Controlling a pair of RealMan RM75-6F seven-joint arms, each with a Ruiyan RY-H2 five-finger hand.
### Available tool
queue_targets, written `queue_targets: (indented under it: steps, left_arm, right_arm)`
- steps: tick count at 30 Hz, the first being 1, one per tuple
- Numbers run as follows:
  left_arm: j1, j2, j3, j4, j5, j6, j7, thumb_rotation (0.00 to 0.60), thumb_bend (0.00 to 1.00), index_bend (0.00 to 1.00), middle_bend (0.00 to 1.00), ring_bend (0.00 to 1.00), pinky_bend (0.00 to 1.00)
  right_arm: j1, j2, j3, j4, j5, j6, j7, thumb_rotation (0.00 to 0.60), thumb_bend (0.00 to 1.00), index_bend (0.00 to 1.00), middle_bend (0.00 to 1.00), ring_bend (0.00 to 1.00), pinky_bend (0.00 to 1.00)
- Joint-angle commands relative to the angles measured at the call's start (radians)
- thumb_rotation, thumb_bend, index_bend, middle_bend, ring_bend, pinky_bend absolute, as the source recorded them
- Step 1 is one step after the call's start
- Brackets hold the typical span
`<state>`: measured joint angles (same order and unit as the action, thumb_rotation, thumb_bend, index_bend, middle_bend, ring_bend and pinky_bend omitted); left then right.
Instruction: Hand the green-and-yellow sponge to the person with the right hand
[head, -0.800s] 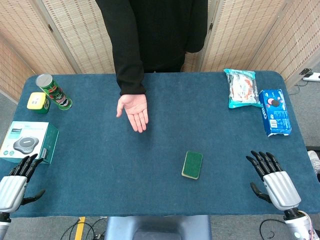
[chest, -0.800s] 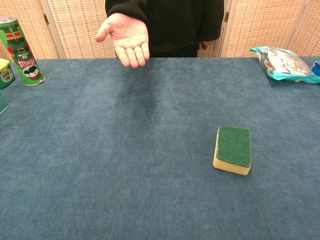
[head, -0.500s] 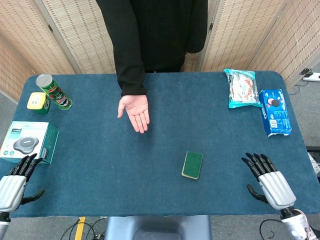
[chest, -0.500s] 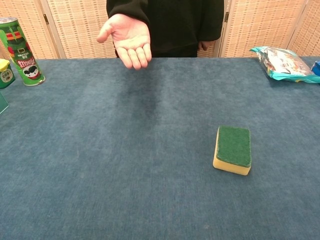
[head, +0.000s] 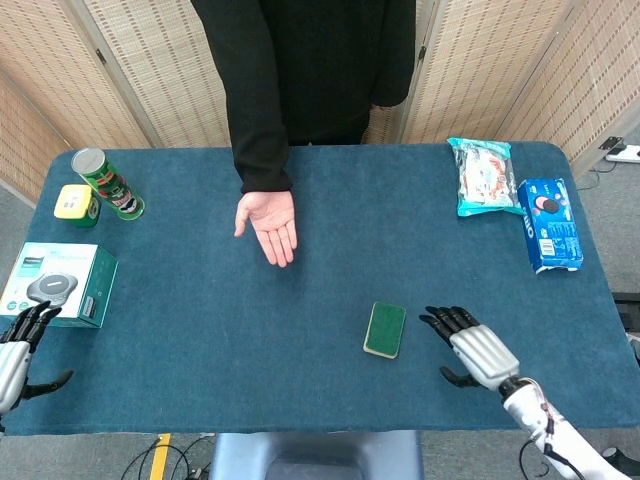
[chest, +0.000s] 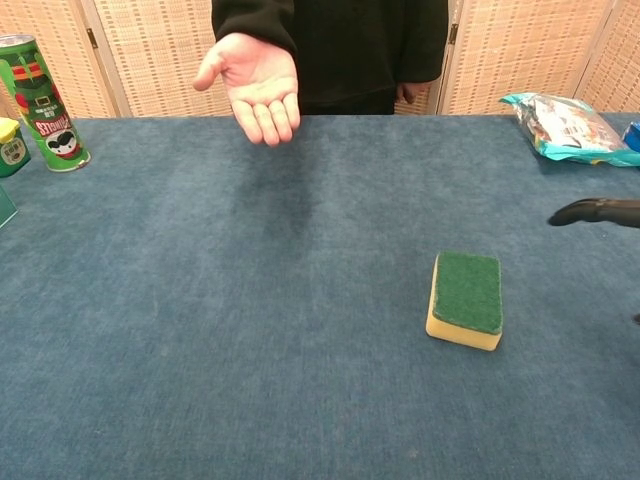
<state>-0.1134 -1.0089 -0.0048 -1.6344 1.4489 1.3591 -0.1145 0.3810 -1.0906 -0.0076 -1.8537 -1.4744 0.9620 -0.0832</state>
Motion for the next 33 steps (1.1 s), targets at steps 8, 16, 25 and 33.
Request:
queue_targets:
  steps: [8, 16, 25, 33]
  left_arm:
    - [0.003, 0.024, 0.006, 0.022, 0.016, -0.004, -0.069, 0.600, 0.26, 0.13, 0.08, 0.05, 0.25]
    - [0.019, 0.043, 0.013, 0.027, 0.032, 0.020, -0.124, 0.600, 0.26, 0.13, 0.08, 0.05, 0.25]
    - [0.038, 0.058, 0.017, 0.032, 0.048, 0.051, -0.166, 0.600, 0.26, 0.13, 0.08, 0.05, 0.25]
    - [0.039, 0.056, 0.009, 0.037, 0.030, 0.049, -0.143, 0.600, 0.26, 0.13, 0.08, 0.05, 0.25]
  right_arm:
    - [0.148, -0.152, 0.066, 0.058, 0.209, -0.163, -0.130, 0.600, 0.28, 0.01, 0.00, 0.00, 0.00]
    - [0.194, -0.227, 0.057, 0.120, 0.290, -0.192, -0.194, 0.600, 0.28, 0.01, 0.00, 0.00, 0.00]
    - [0.213, -0.301, 0.038, 0.189, 0.319, -0.159, -0.250, 0.600, 0.38, 0.05, 0.16, 0.03, 0.02]
    - [0.139, -0.341, 0.041, 0.202, 0.130, 0.090, -0.219, 0.600, 0.49, 0.54, 0.53, 0.39, 0.40]
